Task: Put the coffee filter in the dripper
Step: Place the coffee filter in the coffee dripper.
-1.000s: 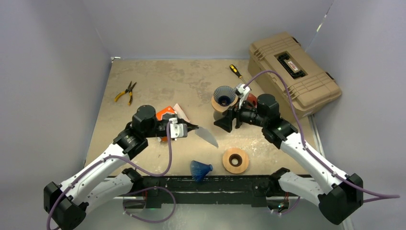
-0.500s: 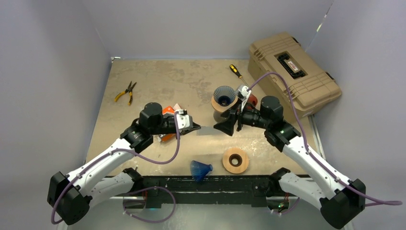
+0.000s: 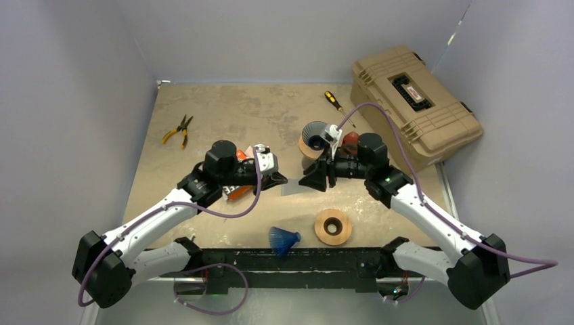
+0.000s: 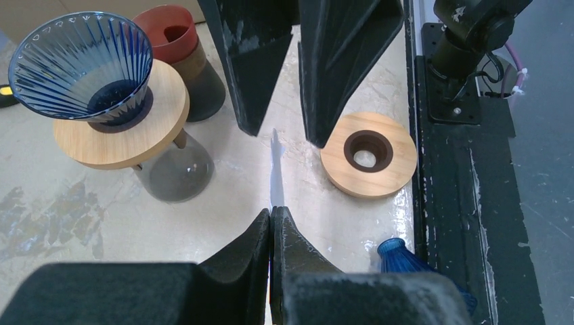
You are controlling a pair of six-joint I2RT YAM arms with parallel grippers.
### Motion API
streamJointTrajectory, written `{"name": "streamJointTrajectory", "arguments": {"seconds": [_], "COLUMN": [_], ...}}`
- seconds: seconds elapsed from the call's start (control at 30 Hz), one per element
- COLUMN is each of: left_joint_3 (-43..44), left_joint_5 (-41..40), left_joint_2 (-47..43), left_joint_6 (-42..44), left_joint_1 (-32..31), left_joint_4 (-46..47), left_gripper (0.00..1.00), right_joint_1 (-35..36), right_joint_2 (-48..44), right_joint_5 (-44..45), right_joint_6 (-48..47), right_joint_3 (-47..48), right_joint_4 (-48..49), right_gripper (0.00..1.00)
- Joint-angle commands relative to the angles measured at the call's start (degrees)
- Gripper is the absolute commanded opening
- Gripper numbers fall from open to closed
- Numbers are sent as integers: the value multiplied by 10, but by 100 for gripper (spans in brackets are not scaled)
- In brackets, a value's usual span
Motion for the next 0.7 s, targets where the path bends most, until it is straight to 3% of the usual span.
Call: {"name": "streamJointTrajectory", "arguments": {"seconds": [0.0,0.27,0.4,0.53,0.67], "left_joint_3": [26,26,26,28,29], "left_joint_5": [15,15,15,14,12], "left_joint_2": [5,8,12,12,13], "left_joint_6": [-22,-23,-23,-23,-23], "left_joint_1": [-4,-6,-6,-7,-7], "left_joint_4": [26,23,23,22,22], "left_gripper": [0,0,0,0,0], "right_joint_1": [9,10,10,10,11], "right_joint_2": [14,17,21,30,33], "right_joint_5": [-17,-25,-28,-28,-26], "right_joint_6": [-12,7,7,4,-3], "right_joint_3": [7,-2,-1,-1,-2], "right_joint_4": [24,60,64,63,58], "right_gripper": [50,37,37,29,28]}}
